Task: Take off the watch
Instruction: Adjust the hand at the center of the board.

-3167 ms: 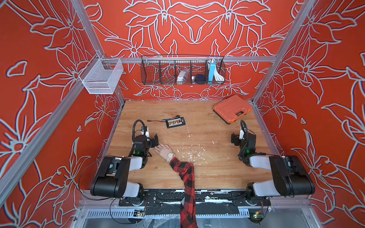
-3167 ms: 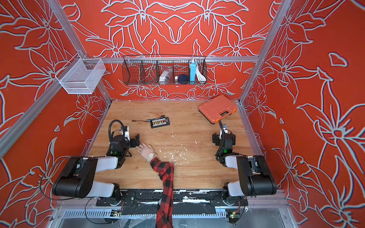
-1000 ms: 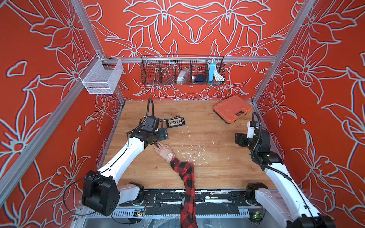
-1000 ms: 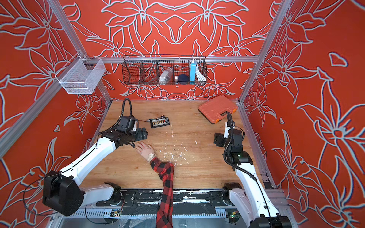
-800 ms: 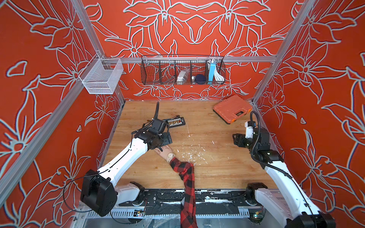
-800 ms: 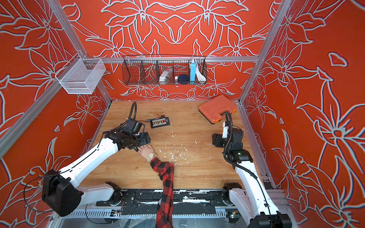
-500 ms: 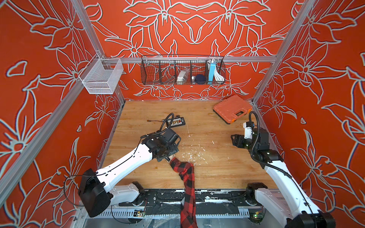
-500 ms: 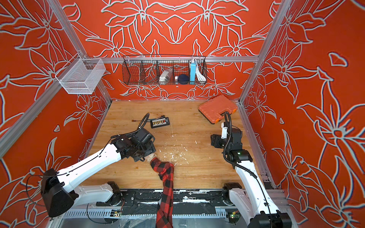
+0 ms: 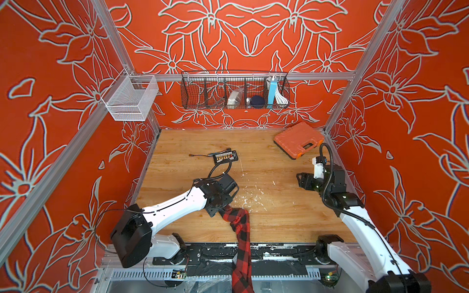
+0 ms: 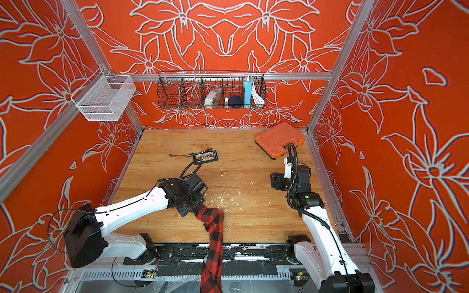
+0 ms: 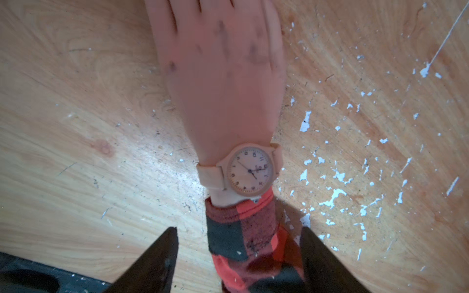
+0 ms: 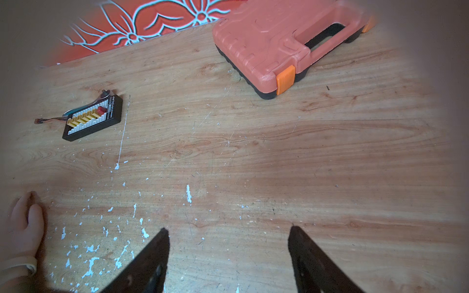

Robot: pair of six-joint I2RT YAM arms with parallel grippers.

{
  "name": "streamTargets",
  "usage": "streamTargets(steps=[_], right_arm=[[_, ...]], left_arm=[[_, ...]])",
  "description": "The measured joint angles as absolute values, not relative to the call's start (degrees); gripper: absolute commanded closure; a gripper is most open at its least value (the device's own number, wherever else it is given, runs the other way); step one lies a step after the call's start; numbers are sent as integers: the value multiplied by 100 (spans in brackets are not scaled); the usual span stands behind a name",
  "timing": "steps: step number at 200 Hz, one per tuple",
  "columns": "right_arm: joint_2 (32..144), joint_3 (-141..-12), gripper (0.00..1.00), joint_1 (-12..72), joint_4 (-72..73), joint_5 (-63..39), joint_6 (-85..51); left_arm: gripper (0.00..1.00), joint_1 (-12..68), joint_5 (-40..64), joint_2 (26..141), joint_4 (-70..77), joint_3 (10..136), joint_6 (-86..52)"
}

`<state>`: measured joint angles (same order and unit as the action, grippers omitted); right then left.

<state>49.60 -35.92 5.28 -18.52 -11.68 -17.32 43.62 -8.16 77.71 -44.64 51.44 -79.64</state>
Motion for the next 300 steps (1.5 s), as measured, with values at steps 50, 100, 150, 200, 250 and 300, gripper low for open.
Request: streamTargets(steps=[50, 100, 150, 200, 250, 300], right_arm=[[4947, -3583, 23, 530, -1852, -1168, -1734], [4950, -3581, 23, 530, -1852, -1170, -1734], [4950, -3581, 23, 530, -1852, -1170, -1734], [4947, -3568, 23, 552, -1852, -1170, -1737], [4934, -3562, 24, 552, -1859, -1188, -1737], [4834, -3562, 26, 556, -1929, -1577, -1793]], left_arm=[[32, 4362, -548, 8462, -4130, 5251, -7929], [35, 4362, -443, 8790, -4115, 5251, -7929], [38, 4362, -366, 9076, -4032, 5251, -7850], [53, 4362, -355, 9236, -4080, 5339, -7662], [56, 4370, -510, 9338, -4182, 5924, -6930], [62, 4388, -381, 9338, -3669, 6276, -5452]])
